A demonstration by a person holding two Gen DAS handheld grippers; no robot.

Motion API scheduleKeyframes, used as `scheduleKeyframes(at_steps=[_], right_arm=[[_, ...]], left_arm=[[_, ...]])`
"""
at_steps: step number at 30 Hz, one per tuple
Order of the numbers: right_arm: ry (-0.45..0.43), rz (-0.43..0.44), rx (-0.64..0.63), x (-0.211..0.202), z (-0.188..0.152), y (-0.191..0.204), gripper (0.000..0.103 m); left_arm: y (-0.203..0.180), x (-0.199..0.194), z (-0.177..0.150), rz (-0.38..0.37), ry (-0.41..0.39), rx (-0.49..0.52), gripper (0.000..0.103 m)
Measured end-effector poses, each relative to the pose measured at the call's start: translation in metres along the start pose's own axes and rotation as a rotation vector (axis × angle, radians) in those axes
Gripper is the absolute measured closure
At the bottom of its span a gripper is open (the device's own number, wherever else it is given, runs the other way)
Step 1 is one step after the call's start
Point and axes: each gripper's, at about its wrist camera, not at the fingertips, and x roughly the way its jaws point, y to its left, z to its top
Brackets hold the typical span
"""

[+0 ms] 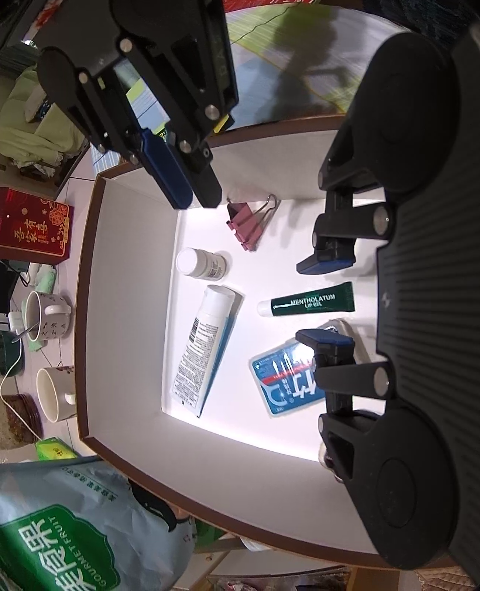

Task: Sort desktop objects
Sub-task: 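Open the left tool to drop the lip balm while the right tool releases the clip, then move both tools back from the box to the items on the cloth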

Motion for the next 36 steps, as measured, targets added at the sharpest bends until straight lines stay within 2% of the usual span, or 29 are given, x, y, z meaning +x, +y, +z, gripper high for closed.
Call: scheduleKeyframes(at_steps=[16,30,36], right_arm=[[-0.087,-0.039,0.047,-0.041,-0.016,0.019,0.086],[-0.139,-0.013,0.034,-0.062,-0.034,0.029,0.086],[-0.160,0.005,0.038,-0.064,-0.039,0.029,0.085]], left_arm=[[-0.024,-0.042,-0.014,0.057,-0.050,0.019,0.072],[-0.047,-0.067,-0.029,0.145,-0.057,-0.014,0.068],[-0.053,-0.074,-0.035,0.177,-0.054,-0.038,0.061]])
